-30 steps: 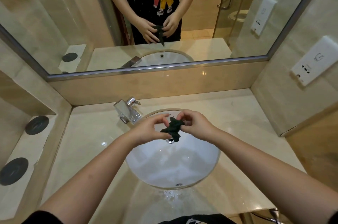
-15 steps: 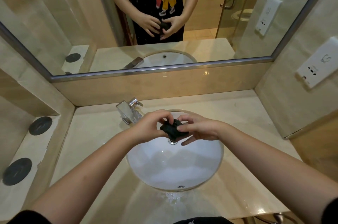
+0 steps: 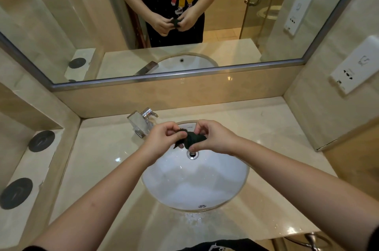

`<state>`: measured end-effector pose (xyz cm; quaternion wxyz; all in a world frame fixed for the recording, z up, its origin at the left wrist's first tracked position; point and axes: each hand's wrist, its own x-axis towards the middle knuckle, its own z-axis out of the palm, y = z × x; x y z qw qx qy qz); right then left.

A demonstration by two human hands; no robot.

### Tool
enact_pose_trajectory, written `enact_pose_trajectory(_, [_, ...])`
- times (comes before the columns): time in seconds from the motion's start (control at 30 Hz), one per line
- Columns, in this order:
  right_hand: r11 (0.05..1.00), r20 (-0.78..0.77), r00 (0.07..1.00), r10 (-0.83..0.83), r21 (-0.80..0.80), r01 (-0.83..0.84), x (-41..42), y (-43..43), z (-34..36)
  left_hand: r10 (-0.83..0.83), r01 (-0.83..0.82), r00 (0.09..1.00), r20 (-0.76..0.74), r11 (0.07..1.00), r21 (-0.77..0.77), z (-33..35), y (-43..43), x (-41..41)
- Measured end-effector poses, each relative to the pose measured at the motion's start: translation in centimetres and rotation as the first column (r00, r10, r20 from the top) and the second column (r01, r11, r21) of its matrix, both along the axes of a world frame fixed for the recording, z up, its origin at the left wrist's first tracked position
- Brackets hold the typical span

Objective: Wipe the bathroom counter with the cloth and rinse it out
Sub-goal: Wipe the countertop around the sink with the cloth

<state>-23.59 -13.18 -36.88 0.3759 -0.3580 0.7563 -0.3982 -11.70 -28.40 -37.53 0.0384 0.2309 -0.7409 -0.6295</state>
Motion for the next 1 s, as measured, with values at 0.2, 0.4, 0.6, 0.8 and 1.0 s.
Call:
enact_pose_trajectory(0.2, [0.997, -0.560, 0.828, -0.031, -0.071, -0.010, 1.5, -1.0, -2.1, 0.217, -0.219, 0.976, 0.038, 0.970, 0.109, -1.0, 1.1, -1.1])
enact_pose_trajectory(0.4, [0.982, -0.770, 0.638, 0.001, -0.120, -0.146, 1.4, -0.7, -4.7, 0.254, -0.282, 0.956, 0.149, 0.935, 0.217, -1.3, 1.5, -1.5])
enact_pose_trajectory(0.6, [0.994, -0.522, 0.847, 0.103, 0.069, -0.079, 0.7, -0.4, -3.5, 0.000, -0.012, 0.980, 0.200, 0.998, 0.058, -1.0, 0.1, -0.9])
enact_pose_trajectory(0.8, [0.998, 0.405, 0.913, 0.054, -0.011, -0.054, -2.0, 0.8, -1.1, -0.229, 0.233, 0.967, 0.109, 0.972, -0.031, 0.6, -1.1, -0.1])
enact_pose_trajectory(1.0, [0.973, 0.631, 0.753, 0.184, -0.007, -0.231, -3.6, 1.0, -0.3, -0.333, 0.333, 0.943, 0.006, 0.943, 0.027, 1.6, -2.2, 0.3])
